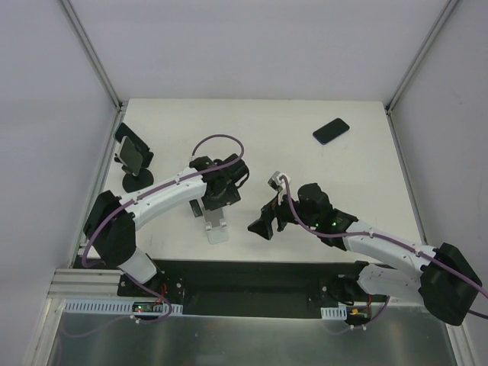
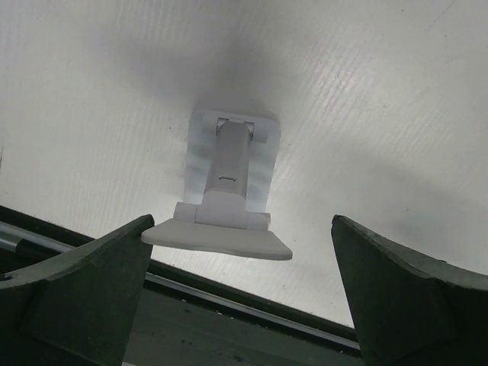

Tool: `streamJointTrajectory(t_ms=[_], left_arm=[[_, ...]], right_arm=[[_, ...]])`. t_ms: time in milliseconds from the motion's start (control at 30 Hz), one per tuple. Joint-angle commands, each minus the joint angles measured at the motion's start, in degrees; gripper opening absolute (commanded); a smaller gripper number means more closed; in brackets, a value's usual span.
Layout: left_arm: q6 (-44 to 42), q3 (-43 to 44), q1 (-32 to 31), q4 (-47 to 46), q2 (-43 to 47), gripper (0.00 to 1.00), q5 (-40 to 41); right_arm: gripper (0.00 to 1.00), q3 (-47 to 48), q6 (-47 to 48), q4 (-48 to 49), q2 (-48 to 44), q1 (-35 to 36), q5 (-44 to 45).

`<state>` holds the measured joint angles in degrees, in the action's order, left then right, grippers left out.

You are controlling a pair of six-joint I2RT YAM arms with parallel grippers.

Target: Place the phone on the phone stand

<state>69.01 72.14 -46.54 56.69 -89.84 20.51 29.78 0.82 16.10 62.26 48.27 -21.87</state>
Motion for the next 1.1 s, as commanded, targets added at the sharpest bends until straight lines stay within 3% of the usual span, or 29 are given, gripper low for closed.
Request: streamJointTrajectory(t_ms=[0, 300, 400, 467, 567, 633, 700, 833, 1067], left_arm=[[-5.81, -2.61, -1.18, -3.33, 1.86, 0.97, 3.57], [-8.11, -7.27, -1.44, -6.15, 3.71, 0.76, 6.99], [-7.67, -7.63, -1.44, -6.15, 3.97, 0.60, 8.05], [-5.83, -8.07, -1.44, -5.89, 4.32, 0.39, 9.37], [-2.50, -7.80, -1.36, -3.26, 4.76, 0.17, 10.86], [2.93, -6.84, -1.18, 2.95, 5.29, 0.12, 13.31], [7.08, -6.22, -0.48, 8.59, 6.16, 0.00, 14.81], [13.15, -5.60, 6.70, 18.62, 9.41, 0.00, 14.91], [13.52, -11.49, 21.46, 19.87, 23.73, 0.00, 11.48]], right_arm=[[0.96, -0.42, -0.64, 2.27, -2.05, -0.37, -0.11], [0.96, -0.69, -0.29, 1.22, -3.72, -0.90, 1.21], [0.96, -0.69, -0.29, 0.87, -3.90, -0.90, 1.13], [0.96, -0.78, -0.21, 0.52, -4.16, -0.90, 0.95], [0.96, -0.69, 0.06, -0.36, -4.69, -0.99, 1.12], [0.96, -0.69, 0.23, -0.89, -5.22, -0.90, 1.21], [0.96, -0.78, 0.41, -1.15, -5.48, -0.90, 1.30], [0.96, -0.69, 0.41, -0.72, -4.78, -0.99, 0.86], [0.96, -0.69, -0.12, 0.60, -2.85, -0.99, -0.46]])
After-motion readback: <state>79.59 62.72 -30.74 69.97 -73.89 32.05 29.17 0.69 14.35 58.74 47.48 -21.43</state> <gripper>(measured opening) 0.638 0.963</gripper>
